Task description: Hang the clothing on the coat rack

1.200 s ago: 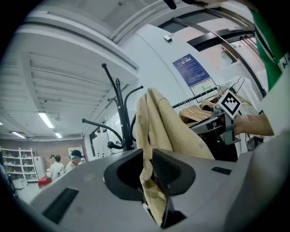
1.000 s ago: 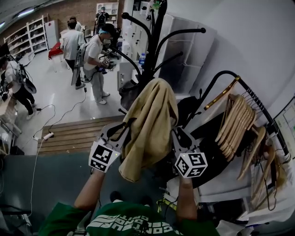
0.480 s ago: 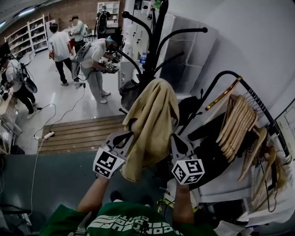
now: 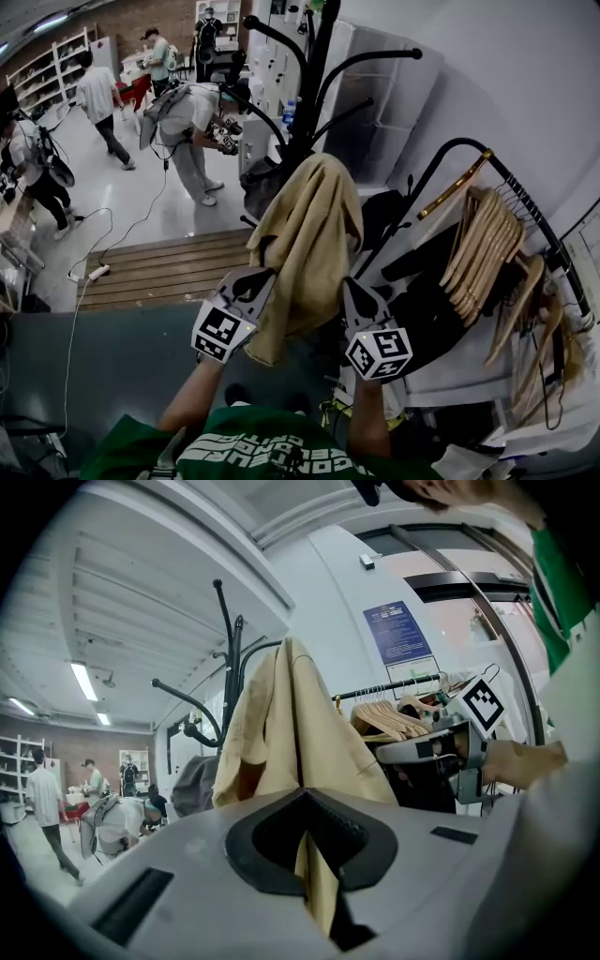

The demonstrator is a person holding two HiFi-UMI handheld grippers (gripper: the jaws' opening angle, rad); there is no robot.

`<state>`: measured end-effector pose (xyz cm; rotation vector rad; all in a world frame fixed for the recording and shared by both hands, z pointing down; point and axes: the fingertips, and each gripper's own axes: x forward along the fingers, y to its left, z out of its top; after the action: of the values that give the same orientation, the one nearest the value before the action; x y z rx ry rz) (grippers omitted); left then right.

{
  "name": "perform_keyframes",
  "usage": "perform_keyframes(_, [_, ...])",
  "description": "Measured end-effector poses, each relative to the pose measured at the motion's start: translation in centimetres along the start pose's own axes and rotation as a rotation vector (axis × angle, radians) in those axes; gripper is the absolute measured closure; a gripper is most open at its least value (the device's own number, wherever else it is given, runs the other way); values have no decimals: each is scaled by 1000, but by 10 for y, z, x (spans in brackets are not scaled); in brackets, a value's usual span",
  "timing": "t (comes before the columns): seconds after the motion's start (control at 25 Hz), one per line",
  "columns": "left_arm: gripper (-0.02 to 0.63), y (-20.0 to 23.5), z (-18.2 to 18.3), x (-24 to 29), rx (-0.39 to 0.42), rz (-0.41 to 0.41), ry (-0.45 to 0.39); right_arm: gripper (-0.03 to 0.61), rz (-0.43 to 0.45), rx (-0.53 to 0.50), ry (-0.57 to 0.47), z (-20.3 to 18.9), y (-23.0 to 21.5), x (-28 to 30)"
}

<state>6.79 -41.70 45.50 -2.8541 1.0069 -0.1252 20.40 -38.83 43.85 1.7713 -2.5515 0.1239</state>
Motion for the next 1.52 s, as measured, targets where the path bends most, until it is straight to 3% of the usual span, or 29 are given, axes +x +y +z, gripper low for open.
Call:
perform_keyframes(0.64, [609, -5, -10, 6, -20, -13, 20, 570, -7, -41, 75, -23, 1, 4])
perform_keyframes(1.52, [609, -1, -11, 8, -19, -11, 26, 569, -12, -31, 82, -24, -4, 9])
